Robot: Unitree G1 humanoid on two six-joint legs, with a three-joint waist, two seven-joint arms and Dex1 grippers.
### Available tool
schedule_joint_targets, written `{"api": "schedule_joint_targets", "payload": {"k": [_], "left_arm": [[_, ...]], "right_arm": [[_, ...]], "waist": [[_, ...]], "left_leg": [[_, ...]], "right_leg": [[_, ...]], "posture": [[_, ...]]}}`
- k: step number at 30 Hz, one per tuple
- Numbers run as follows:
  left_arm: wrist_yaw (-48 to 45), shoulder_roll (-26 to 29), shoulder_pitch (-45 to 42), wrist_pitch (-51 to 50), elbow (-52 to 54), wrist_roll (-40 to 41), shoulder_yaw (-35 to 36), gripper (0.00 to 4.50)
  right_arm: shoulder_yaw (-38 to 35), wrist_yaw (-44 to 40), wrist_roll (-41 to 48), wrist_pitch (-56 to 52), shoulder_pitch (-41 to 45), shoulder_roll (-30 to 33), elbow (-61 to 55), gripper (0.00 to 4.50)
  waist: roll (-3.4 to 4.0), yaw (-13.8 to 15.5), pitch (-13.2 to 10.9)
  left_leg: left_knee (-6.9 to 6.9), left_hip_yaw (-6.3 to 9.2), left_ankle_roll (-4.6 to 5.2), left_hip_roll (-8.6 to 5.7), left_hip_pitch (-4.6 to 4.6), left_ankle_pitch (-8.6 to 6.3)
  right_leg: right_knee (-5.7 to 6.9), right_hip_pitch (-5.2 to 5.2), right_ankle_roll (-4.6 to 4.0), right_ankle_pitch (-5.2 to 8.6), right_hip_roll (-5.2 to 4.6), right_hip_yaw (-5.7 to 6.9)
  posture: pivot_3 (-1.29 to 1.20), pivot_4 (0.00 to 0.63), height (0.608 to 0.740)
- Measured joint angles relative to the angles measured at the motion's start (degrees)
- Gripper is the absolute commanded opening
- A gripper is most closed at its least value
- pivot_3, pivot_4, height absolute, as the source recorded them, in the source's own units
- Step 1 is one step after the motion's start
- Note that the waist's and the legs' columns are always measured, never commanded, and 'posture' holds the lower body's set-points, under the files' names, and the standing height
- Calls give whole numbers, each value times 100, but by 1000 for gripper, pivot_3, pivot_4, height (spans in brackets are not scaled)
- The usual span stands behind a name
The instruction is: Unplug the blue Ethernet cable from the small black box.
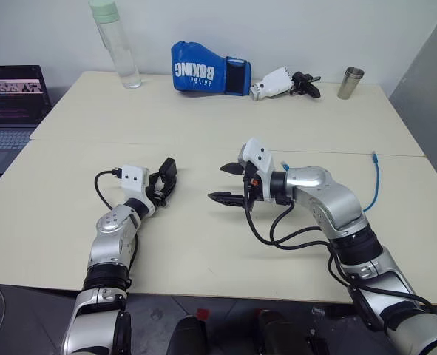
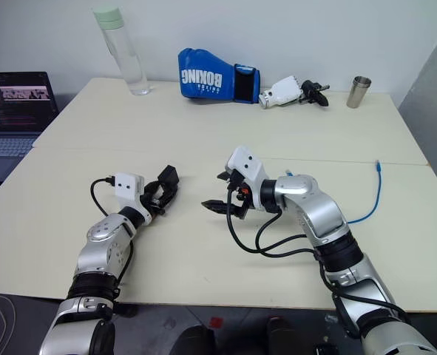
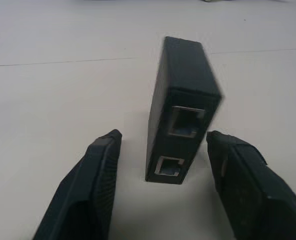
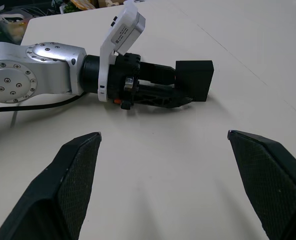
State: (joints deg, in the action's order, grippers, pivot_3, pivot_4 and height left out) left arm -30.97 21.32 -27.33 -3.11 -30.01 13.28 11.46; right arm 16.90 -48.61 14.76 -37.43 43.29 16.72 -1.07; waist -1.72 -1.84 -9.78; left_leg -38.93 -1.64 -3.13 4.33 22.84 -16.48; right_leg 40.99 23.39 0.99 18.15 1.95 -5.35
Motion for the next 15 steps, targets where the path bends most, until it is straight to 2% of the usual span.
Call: {"api": "schedule_joint_targets", "payload": {"k": [9, 13, 15], "left_arm": [[-107, 121, 140, -45, 155, 10, 2, 2796], [-291, 577, 925, -362, 1195, 35, 11, 2796], [-496, 1048, 1405, -668, 1923, 103, 113, 2796]], "right_arm": [[5, 0, 0, -1, -10, 10, -35, 4282], [-11, -72, 62, -118, -203, 327, -453, 4282], [-179, -141, 158, -282, -420, 687, -730, 4282]], "waist": [[0, -17, 0], [-5, -77, -4], [-6, -87, -6]], "left_leg": [[2, 2, 0, 5, 0, 0], [13, 2, -3, 21, 10, 0], [18, 10, -2, 25, 11, 0]], "right_leg": [[-1, 3, 0, 0, 0, -6], [-9, 17, -1, 0, -1, -9], [-9, 18, -2, 1, -8, -14]], "posture": [[0, 150, 740], [0, 150, 740], [0, 150, 740]]}}
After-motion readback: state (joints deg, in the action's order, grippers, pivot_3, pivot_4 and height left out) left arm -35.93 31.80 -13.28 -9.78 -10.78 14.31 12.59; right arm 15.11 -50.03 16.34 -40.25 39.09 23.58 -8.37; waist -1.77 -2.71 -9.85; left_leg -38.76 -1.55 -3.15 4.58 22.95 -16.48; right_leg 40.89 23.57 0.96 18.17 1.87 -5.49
